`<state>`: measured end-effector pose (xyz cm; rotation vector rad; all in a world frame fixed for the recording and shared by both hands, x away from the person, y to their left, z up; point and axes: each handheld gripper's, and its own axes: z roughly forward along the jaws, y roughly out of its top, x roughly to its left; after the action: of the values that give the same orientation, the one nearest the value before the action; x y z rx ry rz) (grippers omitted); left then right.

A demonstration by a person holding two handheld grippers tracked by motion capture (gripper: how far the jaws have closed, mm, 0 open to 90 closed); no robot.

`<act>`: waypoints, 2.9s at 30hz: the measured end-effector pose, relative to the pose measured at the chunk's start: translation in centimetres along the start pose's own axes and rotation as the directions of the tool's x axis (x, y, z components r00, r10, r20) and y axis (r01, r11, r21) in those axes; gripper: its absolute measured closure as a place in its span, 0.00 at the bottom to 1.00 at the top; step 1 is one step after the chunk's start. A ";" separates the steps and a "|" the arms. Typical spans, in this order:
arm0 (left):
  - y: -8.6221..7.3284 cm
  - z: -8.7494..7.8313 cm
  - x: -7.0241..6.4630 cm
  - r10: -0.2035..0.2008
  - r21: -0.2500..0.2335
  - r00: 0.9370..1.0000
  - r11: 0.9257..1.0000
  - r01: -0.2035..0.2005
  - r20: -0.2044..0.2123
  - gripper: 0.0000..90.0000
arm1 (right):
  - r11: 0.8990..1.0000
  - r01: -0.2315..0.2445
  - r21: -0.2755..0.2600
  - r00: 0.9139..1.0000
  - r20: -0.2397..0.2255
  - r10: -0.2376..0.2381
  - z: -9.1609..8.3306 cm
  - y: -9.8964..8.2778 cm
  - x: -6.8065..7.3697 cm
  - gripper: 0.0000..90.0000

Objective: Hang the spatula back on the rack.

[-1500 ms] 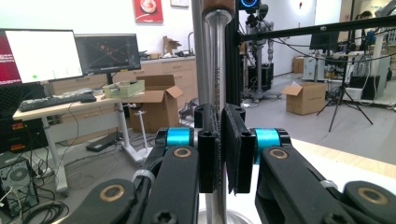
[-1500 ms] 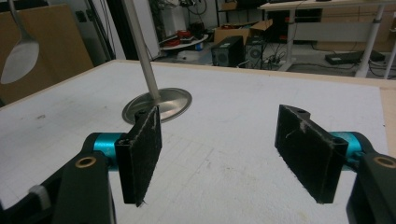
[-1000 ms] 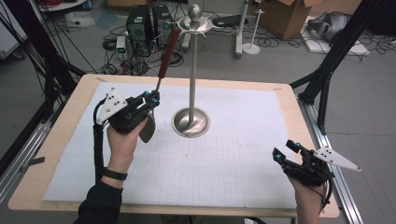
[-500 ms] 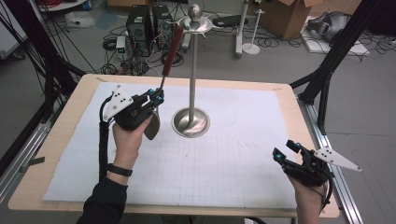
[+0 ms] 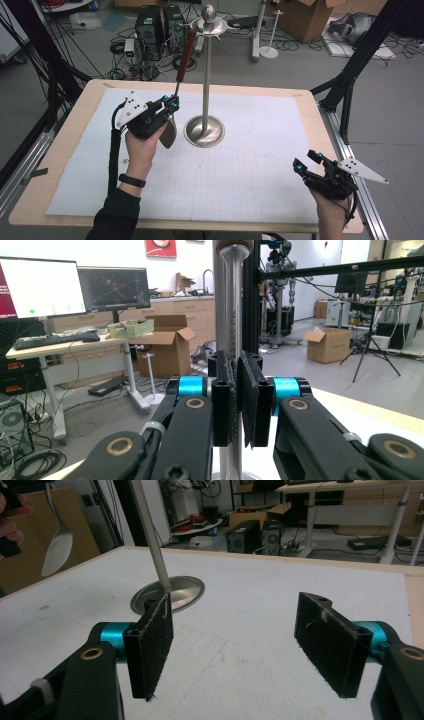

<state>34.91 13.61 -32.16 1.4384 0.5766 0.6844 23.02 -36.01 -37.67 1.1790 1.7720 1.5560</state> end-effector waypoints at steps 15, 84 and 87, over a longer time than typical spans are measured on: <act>-0.9 0.4 -0.1 0.002 -0.007 1.000 1.000 -0.002 -0.002 0.93 | 1.000 -0.004 0.001 1.000 -0.001 0.004 -0.1 0.0 -0.1 0.34; -4.6 -12.4 1.2 0.020 0.220 1.000 0.975 -0.022 0.012 0.32 | 0.998 0.025 0.055 1.000 -0.008 -0.025 1.5 -0.7 0.6 0.34; -5.4 -13.2 1.6 0.017 0.246 1.000 0.969 -0.018 0.004 0.27 | 0.998 0.020 0.067 1.000 -0.008 -0.019 1.8 -0.8 0.8 0.34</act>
<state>26.83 23.81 -38.25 1.6761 0.6653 0.6413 23.92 -34.37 -38.76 1.1851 1.8475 1.5024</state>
